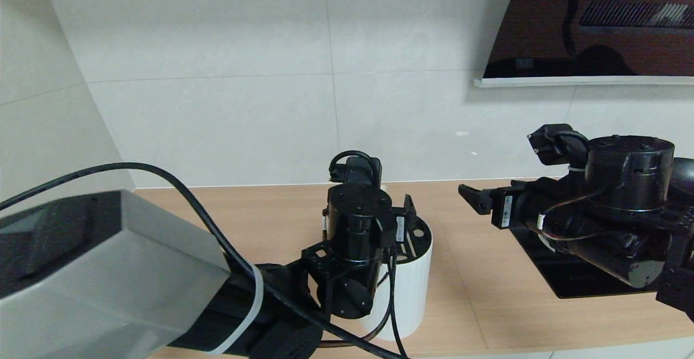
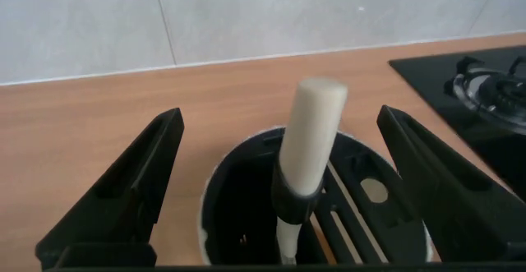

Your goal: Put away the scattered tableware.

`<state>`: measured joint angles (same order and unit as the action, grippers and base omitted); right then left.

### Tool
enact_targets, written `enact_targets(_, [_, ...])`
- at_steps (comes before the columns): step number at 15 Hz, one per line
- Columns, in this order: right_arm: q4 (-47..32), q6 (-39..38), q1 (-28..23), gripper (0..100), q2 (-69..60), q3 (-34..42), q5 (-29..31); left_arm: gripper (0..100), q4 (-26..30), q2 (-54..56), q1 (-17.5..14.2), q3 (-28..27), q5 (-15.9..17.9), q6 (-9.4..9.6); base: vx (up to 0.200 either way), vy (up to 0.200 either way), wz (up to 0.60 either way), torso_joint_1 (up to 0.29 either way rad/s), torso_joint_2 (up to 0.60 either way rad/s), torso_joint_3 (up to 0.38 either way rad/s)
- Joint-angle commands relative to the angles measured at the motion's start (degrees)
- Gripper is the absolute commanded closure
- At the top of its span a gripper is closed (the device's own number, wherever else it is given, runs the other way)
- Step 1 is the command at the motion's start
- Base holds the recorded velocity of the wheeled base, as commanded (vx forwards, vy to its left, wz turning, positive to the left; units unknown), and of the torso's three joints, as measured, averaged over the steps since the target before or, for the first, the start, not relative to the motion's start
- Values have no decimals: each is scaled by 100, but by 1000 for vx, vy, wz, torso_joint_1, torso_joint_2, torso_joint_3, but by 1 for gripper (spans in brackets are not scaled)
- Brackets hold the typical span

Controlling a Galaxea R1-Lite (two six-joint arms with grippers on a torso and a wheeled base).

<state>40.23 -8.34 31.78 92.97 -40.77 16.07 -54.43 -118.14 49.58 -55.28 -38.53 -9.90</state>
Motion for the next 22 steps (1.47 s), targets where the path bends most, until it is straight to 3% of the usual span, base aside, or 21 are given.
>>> enact_targets(1, [2,-10,4,0,-173,-2,-7,0,3,1135,-1,554,373,-3,0,0,0,0,0,0])
enact_targets(2, [2,-10,-5,0,-261,-2,-7,0,20,1627,-1,861,663,14,0,0,0,0,0,0])
enact_targets(3, [-6,-1,-14,0,-358,-2,-16,0,3,2120,-10,1222,892,164,0,0,0,0,0,0])
enact_targets(4, [-41,8,-14,0,-525,-2,-25,0,38,2875,-89,1582,1296,506,0,0,0,0,0,0])
enact_targets(6, [-68,148,-23,0,-1000,-2,-25,0,47,3913,-440,1969,1955,797,0,0,0,0,0,0])
enact_targets(7, [-147,166,-23,0,-1255,-2,2,0,55,4343,-730,2215,2166,823,0,0,0,0,0,0])
enact_targets(8, [-314,175,-67,0,-1580,95,10,0,91,4695,-1275,2514,2342,814,0,0,0,0,0,0])
enact_targets(9, [-402,175,-119,0,-1835,192,2,0,117,4888,-1565,2716,2368,805,0,0,0,0,0,0])
enact_targets(10, [-630,175,-216,0,-2511,394,-42,0,152,5459,-2242,3252,2386,770,0,0,0,0,0,0])
enact_targets(11, [-771,183,-251,0,-2837,499,-42,0,222,5749,-2515,3507,2386,770,0,0,0,0,0,0])
enact_targets(12, [-1175,183,-260,0,-3628,772,-42,0,583,6514,-2936,3920,2394,770,0,0,0,0,0,0])
enact_targets(14, [-1975,245,-278,0,-4849,1132,-60,0,1646,7797,-2989,4228,2394,779,0,0,0,0,0,0])
enact_targets(16, [-3162,298,-1051,0,-5974,1431,-174,0,4019,9511,-2989,4043,2491,814,0,0,0,0,0,0])
enact_targets(17, [-3487,298,-1368,0,-6431,1457,-359,0,4951,10012,-3130,3841,2588,797,0,0,0,0,0,0])
enact_targets(18, [-3768,315,-1552,0,-6871,1431,-491,0,5496,10372,-3437,3735,2676,779,0,0,0,0,0,0])
enact_targets(20, [-4278,702,-1904,0,-7671,1413,-482,0,5760,10970,-3719,3692,2931,814,0,0,0,0,0,0])
enact_targets(22, [-4761,1027,-2255,0,-8374,1413,-526,0,5751,11260,-3956,3735,2851,911,0,0,0,0,0,0])
